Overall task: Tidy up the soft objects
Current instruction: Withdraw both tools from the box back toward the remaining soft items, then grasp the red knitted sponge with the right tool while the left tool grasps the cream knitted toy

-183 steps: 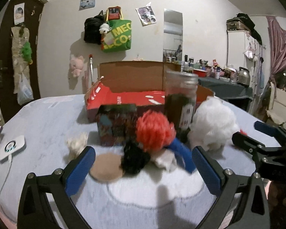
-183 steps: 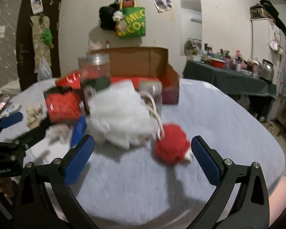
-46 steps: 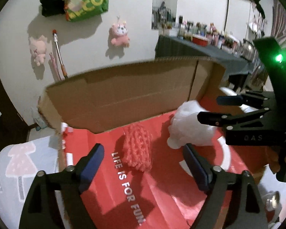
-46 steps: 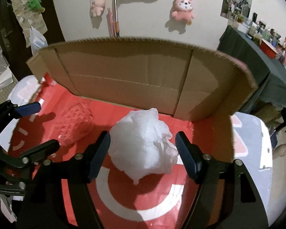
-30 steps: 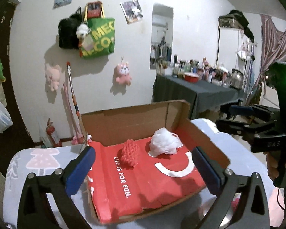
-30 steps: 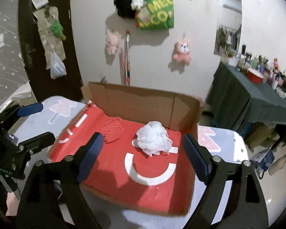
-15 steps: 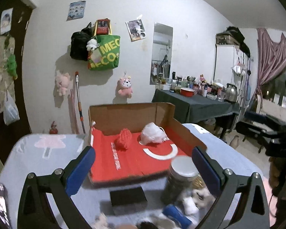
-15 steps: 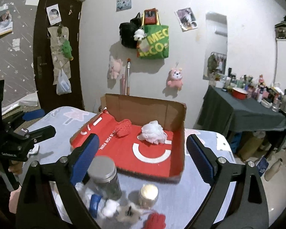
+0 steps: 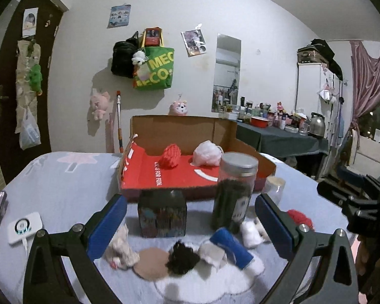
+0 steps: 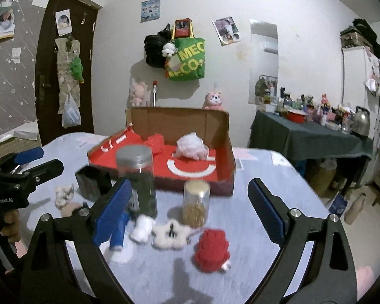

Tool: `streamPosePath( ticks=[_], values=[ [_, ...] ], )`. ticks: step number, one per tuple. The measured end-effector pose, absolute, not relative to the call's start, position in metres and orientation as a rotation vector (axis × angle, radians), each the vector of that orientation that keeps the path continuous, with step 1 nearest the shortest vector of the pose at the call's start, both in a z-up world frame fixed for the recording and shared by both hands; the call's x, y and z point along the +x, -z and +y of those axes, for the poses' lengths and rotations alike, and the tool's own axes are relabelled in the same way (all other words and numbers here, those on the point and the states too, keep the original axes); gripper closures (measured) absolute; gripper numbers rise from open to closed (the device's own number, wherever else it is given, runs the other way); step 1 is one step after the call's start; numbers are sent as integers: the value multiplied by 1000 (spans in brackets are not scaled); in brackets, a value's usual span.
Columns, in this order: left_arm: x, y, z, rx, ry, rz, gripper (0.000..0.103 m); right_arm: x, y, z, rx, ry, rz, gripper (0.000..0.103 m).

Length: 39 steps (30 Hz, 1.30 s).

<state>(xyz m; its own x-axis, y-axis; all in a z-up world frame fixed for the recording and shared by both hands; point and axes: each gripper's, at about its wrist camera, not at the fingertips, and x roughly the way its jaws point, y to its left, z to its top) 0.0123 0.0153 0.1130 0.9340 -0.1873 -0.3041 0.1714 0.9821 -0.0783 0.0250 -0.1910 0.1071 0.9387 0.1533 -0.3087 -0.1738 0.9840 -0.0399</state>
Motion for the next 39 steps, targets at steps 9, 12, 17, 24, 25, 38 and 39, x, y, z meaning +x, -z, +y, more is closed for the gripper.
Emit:
streamPosePath(
  ticks=[9, 12, 17, 24, 25, 38, 39],
  values=[
    [15, -68, 15, -56, 139, 375, 0, 22, -48, -183, -87, -136, 351, 9],
    [17, -61, 19, -47, 134, 390, 0, 27, -38, -183, -82, -129, 373, 9],
    [20, -59, 31, -41, 103, 395, 0, 34, -30, -188, -61, -107, 393, 9],
    [30, -62, 59, -40, 39, 412, 0, 46, -29, -203, -36, -80, 424, 9],
    [33, -61, 62, -38, 30, 423, 0, 48, -28, -205, -31, -77, 434, 9],
    [65, -40, 87, -67, 64, 595, 42, 77, -14, -244, 170, -147, 600, 49],
    [66, -39, 87, -71, 73, 605, 58, 79, -11, -247, 193, -167, 618, 61]
  ],
)
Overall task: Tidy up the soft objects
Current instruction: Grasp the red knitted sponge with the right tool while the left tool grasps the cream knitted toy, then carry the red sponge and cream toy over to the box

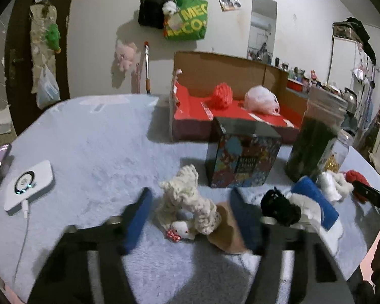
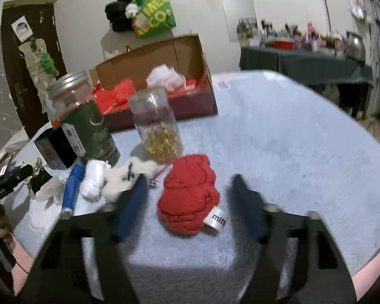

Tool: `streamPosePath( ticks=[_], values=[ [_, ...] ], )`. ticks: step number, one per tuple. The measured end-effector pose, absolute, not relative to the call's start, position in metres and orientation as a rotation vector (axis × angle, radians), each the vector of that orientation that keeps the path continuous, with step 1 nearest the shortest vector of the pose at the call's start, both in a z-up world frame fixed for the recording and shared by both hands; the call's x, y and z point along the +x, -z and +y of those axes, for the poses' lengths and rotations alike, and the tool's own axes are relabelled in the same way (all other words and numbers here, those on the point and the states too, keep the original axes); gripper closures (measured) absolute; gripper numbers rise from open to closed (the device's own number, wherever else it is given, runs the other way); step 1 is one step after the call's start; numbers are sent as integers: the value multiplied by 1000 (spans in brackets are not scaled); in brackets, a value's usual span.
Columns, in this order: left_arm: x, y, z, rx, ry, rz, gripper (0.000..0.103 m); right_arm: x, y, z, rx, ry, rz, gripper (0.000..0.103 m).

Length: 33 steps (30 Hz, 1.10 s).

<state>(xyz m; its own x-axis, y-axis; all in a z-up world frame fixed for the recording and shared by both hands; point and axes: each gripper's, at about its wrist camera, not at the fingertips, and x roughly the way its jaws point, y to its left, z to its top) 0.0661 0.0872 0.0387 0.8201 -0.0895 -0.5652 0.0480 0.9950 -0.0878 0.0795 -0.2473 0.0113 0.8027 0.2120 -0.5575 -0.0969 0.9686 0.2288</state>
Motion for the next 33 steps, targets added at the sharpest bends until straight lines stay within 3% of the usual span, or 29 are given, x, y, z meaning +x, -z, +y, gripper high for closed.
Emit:
streamPosePath(
  ticks=[1, 6, 25, 33],
  values=[
    [67, -38, 87, -70, 73, 608, 71, 79, -11, -250, 210, -179, 617, 64],
    [59, -50, 84, -61, 88, 564, 85, 65, -28, -256, 228, -184, 530, 66],
    [31, -101, 44, -46, 258, 400, 87, 30, -83, -234, 154, -258, 275, 66],
    [38, -85, 11, -65, 386, 451, 87, 40, -68, -207, 171, -378, 344, 66]
  ],
)
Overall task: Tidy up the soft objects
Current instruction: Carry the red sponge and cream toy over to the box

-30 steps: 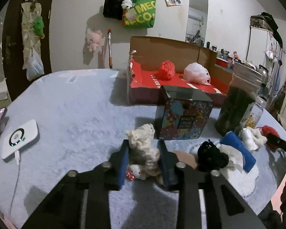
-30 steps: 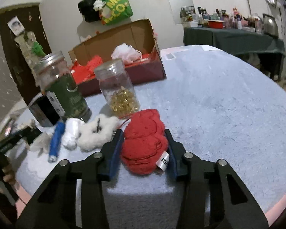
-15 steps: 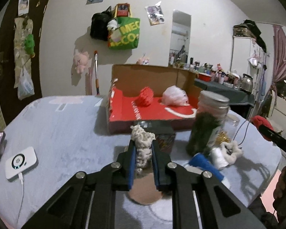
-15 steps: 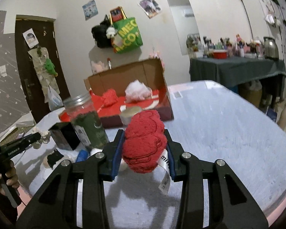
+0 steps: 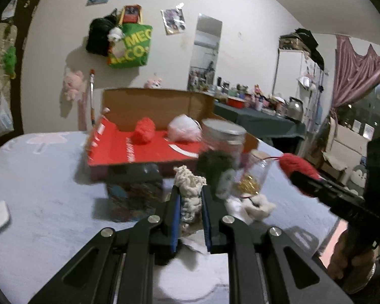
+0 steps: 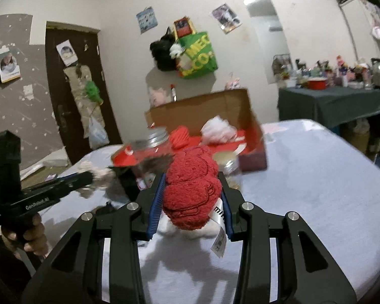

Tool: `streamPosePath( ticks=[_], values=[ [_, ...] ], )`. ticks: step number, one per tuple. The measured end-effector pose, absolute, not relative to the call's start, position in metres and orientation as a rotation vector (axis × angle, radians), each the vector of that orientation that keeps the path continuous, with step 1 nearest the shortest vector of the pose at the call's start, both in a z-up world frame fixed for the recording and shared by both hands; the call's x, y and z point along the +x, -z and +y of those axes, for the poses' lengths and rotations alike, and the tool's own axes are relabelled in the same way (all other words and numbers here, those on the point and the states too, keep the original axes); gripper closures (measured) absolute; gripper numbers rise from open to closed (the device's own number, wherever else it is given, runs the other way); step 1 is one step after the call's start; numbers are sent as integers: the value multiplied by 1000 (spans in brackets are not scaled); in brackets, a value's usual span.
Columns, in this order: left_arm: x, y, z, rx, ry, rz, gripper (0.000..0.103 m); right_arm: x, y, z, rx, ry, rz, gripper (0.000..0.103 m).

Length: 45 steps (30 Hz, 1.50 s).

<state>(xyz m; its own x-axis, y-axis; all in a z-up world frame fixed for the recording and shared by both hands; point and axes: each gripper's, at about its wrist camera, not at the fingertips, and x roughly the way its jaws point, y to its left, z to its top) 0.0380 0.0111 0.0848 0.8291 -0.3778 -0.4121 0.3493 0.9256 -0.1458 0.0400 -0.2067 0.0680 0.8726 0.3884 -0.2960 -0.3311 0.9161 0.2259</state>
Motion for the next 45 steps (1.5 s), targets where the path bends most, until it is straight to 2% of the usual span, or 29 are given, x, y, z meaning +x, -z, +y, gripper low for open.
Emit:
streamPosePath(
  ticks=[11, 21, 45],
  values=[
    [45, -61, -6, -68, 425, 515, 87, 61, -37, -184, 171, -429, 474, 66],
    [45, -62, -5, -73, 420, 518, 87, 62, -34, -184, 170, -423, 489, 66],
    [38, -82, 83, -110, 245, 538, 87, 74, -48, -240, 298, -393, 528, 66]
  ],
)
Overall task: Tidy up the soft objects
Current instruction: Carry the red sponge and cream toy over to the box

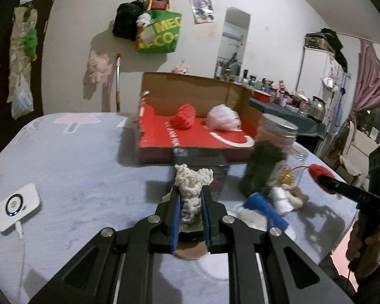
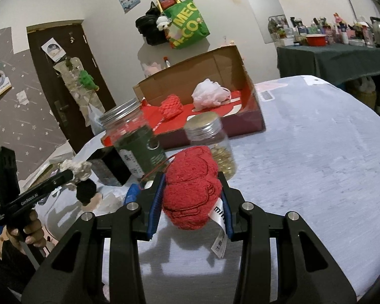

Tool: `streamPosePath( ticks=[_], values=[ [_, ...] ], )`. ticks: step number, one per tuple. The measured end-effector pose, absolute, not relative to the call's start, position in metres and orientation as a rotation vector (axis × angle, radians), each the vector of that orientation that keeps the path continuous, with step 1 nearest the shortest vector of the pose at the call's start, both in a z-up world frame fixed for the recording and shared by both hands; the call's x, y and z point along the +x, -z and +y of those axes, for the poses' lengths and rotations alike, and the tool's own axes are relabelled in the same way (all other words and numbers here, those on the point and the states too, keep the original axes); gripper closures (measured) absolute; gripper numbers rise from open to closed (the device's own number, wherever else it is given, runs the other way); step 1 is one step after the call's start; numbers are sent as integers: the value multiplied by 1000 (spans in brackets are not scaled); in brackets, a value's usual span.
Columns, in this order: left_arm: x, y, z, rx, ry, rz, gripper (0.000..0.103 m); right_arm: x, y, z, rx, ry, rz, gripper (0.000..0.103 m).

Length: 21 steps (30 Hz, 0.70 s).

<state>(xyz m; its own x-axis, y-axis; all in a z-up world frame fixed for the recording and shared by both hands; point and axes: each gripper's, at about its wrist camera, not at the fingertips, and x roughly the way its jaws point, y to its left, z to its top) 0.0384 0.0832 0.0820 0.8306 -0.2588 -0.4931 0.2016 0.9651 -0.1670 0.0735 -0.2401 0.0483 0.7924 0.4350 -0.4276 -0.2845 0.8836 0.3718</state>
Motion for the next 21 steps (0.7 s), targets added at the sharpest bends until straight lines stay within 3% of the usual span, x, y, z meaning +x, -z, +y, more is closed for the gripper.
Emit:
streamPosePath(
  ticks=[21],
  values=[
    [83, -79, 136, -174, 281, 663, 87, 110, -57, -277, 303, -418, 649, 66]
  ],
)
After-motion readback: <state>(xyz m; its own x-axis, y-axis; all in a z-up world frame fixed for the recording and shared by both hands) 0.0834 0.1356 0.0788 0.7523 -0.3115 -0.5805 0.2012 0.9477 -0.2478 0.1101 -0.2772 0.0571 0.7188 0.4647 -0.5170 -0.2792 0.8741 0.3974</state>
